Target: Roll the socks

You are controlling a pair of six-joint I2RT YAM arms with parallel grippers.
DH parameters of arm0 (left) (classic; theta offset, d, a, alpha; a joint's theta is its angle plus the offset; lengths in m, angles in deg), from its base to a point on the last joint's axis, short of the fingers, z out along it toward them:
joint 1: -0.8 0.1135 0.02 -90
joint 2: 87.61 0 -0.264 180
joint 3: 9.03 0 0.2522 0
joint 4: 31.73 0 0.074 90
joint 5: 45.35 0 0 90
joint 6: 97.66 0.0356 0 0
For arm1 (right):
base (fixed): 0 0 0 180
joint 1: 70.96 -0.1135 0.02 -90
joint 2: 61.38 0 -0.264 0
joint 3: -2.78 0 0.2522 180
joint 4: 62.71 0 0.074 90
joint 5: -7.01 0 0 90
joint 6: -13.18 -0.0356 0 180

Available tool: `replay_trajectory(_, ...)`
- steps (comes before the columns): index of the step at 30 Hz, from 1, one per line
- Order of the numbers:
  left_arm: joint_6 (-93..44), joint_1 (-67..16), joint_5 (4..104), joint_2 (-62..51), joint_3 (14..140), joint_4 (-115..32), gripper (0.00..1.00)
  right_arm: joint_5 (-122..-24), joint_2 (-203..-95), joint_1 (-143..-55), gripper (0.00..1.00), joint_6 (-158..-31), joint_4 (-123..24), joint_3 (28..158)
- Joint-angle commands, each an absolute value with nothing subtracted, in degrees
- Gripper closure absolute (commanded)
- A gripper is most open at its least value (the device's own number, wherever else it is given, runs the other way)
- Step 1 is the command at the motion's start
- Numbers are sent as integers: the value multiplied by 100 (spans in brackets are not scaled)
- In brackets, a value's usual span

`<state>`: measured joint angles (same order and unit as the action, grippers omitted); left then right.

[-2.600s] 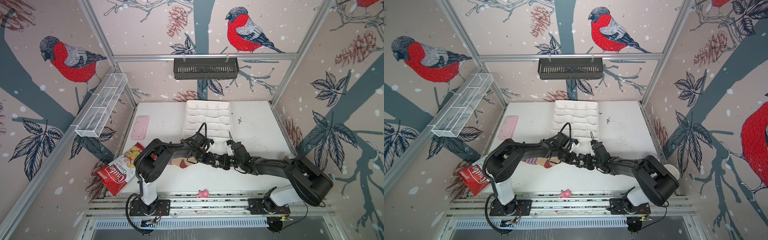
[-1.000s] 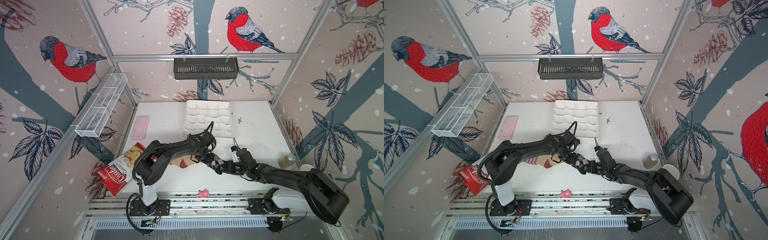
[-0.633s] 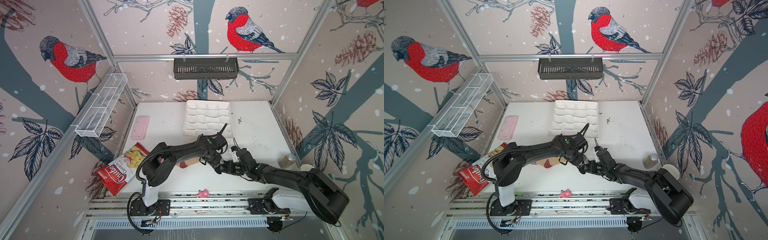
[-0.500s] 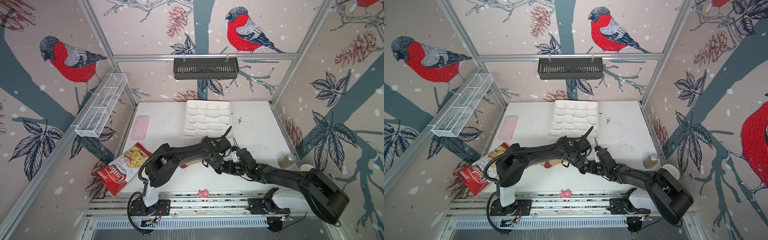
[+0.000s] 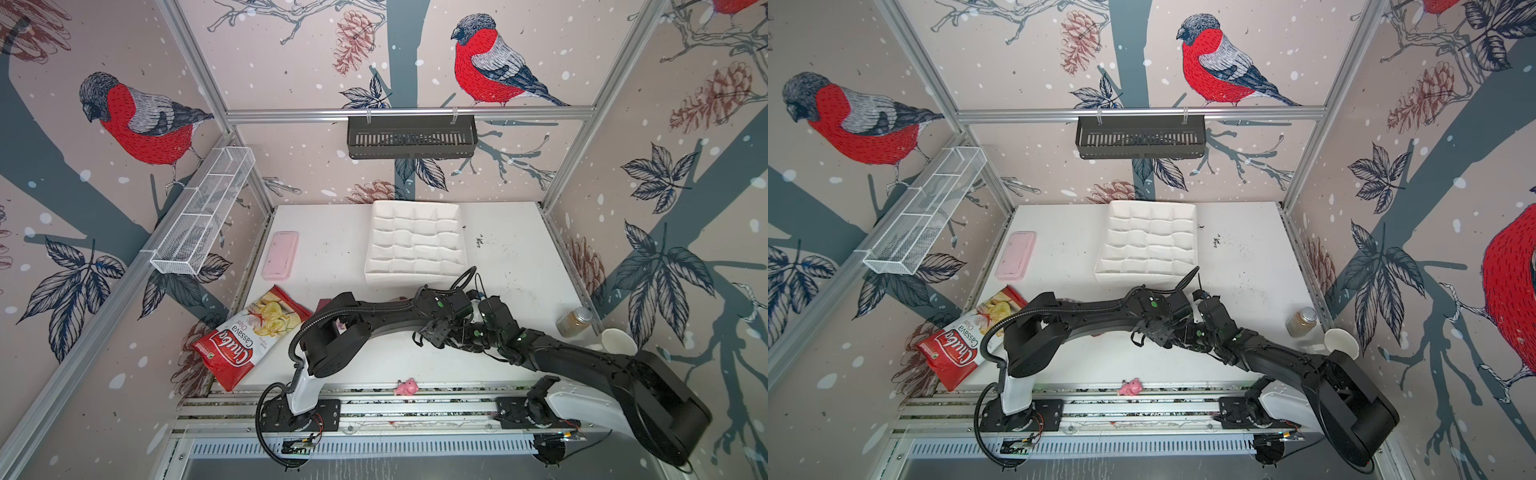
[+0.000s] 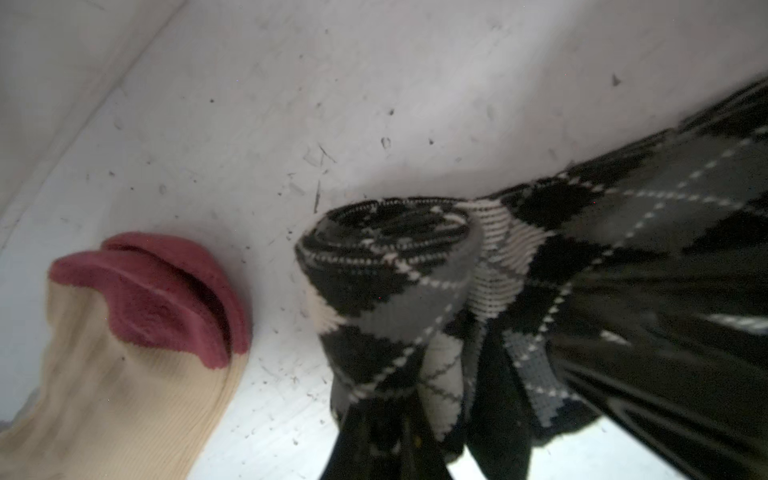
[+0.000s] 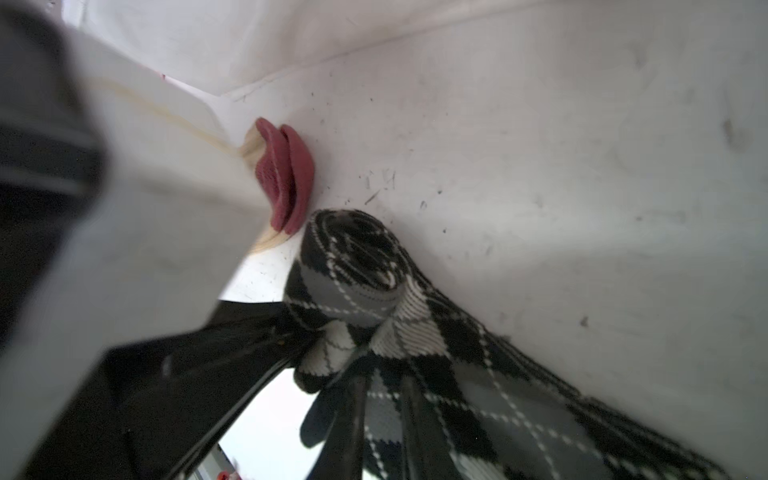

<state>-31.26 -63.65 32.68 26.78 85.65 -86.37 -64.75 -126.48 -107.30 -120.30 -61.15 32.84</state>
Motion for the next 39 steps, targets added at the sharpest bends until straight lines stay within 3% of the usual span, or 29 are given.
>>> replay_trajectory(1,-3155,-6374,3648,2678,8509,-8462,100,-6385,-12402,-10726,77,-12110,-5964,3359)
replay_trajectory(8,-3078,-6312,4149,2554,8401,-8208,100,-6260,-12353,-10751,83,-12255,-6064,3275)
replay_trajectory(19,-2907,-6218,4759,2454,8241,-8069,100,-6345,-12952,-10759,84,-12305,-6349,3258)
replay_trajectory(33,-2693,-5865,6057,1933,7653,-7296,76,-6417,-13485,-10710,85,-12252,-6445,3298)
replay_trajectory(39,-2668,-5490,6665,1484,7159,-6749,73,-6400,-13683,-10704,85,-12243,-6559,3271)
